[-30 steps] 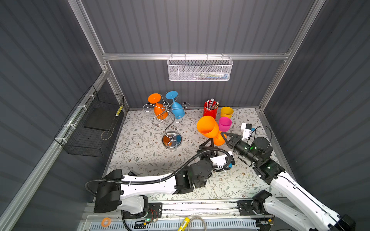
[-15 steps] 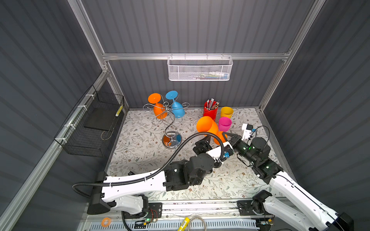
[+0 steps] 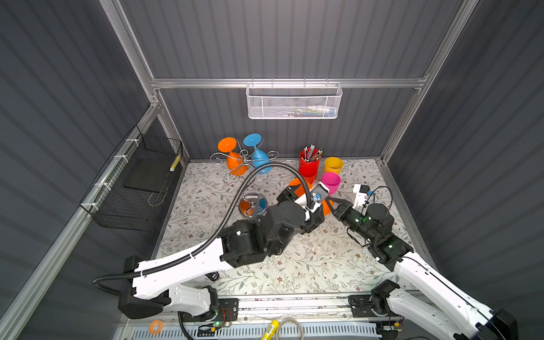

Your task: Take the wine glass off the wine glass rack

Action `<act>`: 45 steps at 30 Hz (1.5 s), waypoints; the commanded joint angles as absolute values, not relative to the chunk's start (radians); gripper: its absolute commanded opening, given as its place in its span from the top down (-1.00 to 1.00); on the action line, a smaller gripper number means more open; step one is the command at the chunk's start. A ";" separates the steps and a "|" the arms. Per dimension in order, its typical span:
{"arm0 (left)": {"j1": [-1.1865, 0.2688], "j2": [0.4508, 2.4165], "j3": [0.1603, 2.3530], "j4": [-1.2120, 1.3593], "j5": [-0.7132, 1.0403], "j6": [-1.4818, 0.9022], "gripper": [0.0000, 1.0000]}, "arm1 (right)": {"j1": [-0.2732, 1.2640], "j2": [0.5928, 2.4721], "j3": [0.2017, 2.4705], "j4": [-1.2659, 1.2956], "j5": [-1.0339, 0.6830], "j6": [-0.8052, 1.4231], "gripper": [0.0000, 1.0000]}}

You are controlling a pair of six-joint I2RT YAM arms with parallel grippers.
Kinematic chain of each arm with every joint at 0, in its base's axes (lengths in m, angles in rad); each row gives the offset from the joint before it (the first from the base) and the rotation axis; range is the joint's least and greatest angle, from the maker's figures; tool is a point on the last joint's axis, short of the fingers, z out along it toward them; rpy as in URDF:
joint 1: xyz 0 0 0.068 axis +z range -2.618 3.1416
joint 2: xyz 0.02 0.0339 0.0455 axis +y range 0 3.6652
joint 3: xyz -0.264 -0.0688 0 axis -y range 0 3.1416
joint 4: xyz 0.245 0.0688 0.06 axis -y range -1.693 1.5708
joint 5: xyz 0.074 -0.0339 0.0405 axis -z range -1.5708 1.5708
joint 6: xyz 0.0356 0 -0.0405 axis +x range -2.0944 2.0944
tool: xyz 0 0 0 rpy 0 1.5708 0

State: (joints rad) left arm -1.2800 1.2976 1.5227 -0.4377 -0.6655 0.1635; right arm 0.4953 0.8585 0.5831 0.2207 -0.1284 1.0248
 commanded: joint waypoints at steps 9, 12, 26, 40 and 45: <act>-1.068 1.310 1.666 -0.598 -0.284 -0.071 -0.64 | 0.495 0.859 0.567 0.282 -0.144 0.988 1.00; -1.005 1.321 1.680 -0.605 -0.192 -0.121 -0.63 | 0.494 0.855 0.562 0.287 -0.143 0.986 1.00; -0.844 1.404 1.720 -0.626 0.025 -0.340 -0.40 | 0.494 0.857 0.554 0.285 -0.126 0.974 1.00; -0.779 1.456 1.716 -0.611 0.096 -0.403 -0.40 | 0.471 0.927 0.561 0.329 -0.162 0.988 1.00; -0.774 1.448 1.707 -0.606 0.101 -0.408 -0.40 | 0.470 0.941 0.565 0.342 -0.167 0.991 1.00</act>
